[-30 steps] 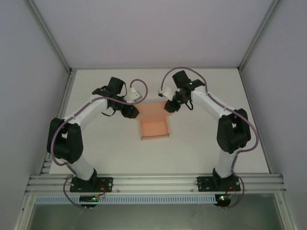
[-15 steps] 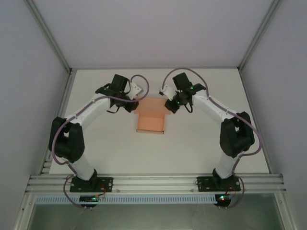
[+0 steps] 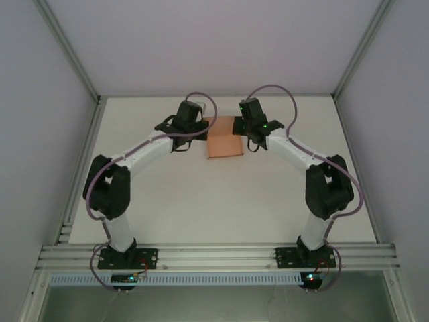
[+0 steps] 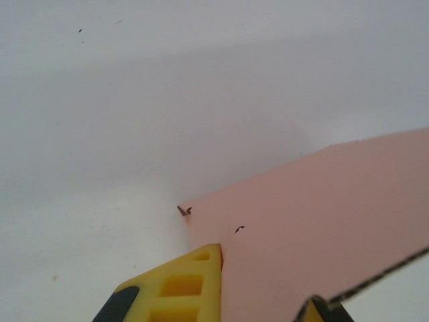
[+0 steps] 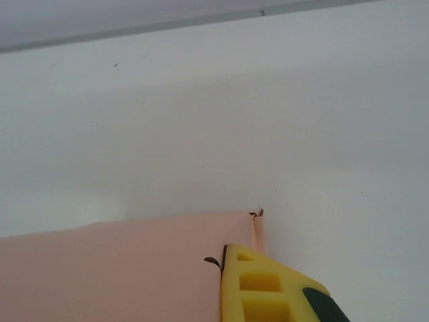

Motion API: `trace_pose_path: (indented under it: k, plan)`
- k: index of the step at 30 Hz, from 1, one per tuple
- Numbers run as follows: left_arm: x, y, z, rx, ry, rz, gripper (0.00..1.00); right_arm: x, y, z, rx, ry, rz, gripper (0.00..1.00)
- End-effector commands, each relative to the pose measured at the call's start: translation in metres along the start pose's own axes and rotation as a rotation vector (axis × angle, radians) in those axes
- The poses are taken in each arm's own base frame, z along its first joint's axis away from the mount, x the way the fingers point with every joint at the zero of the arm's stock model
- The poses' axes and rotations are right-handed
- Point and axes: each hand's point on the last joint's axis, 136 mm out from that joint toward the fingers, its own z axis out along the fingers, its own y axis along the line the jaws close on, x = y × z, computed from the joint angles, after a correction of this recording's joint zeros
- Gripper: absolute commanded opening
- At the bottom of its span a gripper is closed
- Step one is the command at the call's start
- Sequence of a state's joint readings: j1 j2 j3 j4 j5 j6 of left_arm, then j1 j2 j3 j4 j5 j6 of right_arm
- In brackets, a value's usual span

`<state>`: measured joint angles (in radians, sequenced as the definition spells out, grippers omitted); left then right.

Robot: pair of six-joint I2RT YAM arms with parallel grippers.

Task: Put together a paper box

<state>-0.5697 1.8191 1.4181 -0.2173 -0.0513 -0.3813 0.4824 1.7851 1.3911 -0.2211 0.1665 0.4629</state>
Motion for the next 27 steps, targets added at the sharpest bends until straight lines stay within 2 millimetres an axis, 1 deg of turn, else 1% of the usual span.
trace_pose_path:
  k: [1, 4, 6, 8, 9, 10, 11, 12, 13, 14, 16, 17, 19, 20, 22, 23, 24, 25, 27]
  plan:
    - [-0.016, -0.012, 0.018, 0.053, -0.059, -0.192, 0.0, -0.016, 0.034, 0.007, -0.107, -0.064, 0.154, 0.0]
    - [-0.021, -0.017, 0.031, 0.081, -0.084, -0.263, 0.0, 0.005, 0.029, 0.022, -0.091, -0.001, 0.156, 0.0]
    - [-0.02, -0.025, 0.04, 0.133, -0.079, -0.28, 0.0, 0.013, 0.026, 0.028, -0.084, 0.0, 0.162, 0.0]
    - [-0.009, -0.031, 0.05, 0.172, -0.044, -0.279, 0.0, 0.021, 0.022, 0.035, -0.076, -0.002, 0.166, 0.0]
    - [-0.002, -0.031, 0.054, 0.17, -0.027, -0.275, 0.0, 0.025, 0.019, 0.038, -0.069, -0.005, 0.176, 0.0]
    - [0.006, -0.029, 0.058, 0.159, -0.008, -0.271, 0.0, 0.031, 0.015, 0.04, -0.068, 0.001, 0.192, 0.0]
    - [0.015, -0.026, 0.061, 0.147, 0.012, -0.265, 0.0, 0.033, 0.016, 0.043, -0.08, -0.009, 0.182, 0.0]
    - [0.023, -0.023, 0.063, 0.139, 0.028, -0.258, 0.0, 0.031, 0.014, 0.043, -0.071, -0.037, 0.146, 0.0]
    - [0.034, -0.019, 0.064, 0.121, 0.045, -0.243, 0.0, 0.036, 0.012, 0.043, -0.065, -0.049, 0.121, 0.0]
    - [0.043, -0.013, 0.064, 0.098, 0.054, -0.225, 0.0, 0.043, 0.015, 0.042, -0.084, -0.046, 0.093, 0.0]
    - [0.065, -0.001, 0.062, 0.046, 0.064, -0.189, 0.0, 0.063, 0.005, 0.043, -0.055, -0.047, 0.056, 0.0]
    - [0.074, 0.003, 0.061, 0.044, 0.067, -0.174, 0.0, 0.073, 0.005, 0.043, -0.078, -0.043, 0.033, 0.0]
    - [0.092, 0.004, 0.057, 0.056, 0.069, -0.147, 0.0, 0.081, 0.0, 0.041, -0.095, -0.093, -0.034, 0.0]
    - [0.1, 0.007, 0.055, 0.053, 0.07, -0.138, 0.0, 0.089, 0.004, 0.039, -0.13, -0.09, -0.06, 0.0]
    - [0.112, 0.009, 0.052, 0.062, 0.07, -0.132, 0.01, 0.103, 0.003, 0.036, -0.146, -0.096, -0.11, 0.0]
    - [0.116, 0.01, 0.05, 0.063, 0.066, -0.135, 0.01, 0.114, 0.005, 0.035, -0.168, -0.069, -0.121, 0.0]
    - [0.12, 0.011, 0.048, 0.068, 0.065, -0.137, 0.02, 0.119, 0.002, 0.035, -0.161, -0.066, -0.132, 0.0]
    - [0.122, 0.011, 0.046, 0.069, 0.065, -0.138, 0.02, 0.125, 0.001, 0.034, -0.162, -0.061, -0.135, 0.0]
    - [0.124, 0.011, 0.042, 0.074, 0.072, -0.138, 0.05, 0.129, 0.0, 0.032, -0.164, -0.066, -0.141, 0.0]
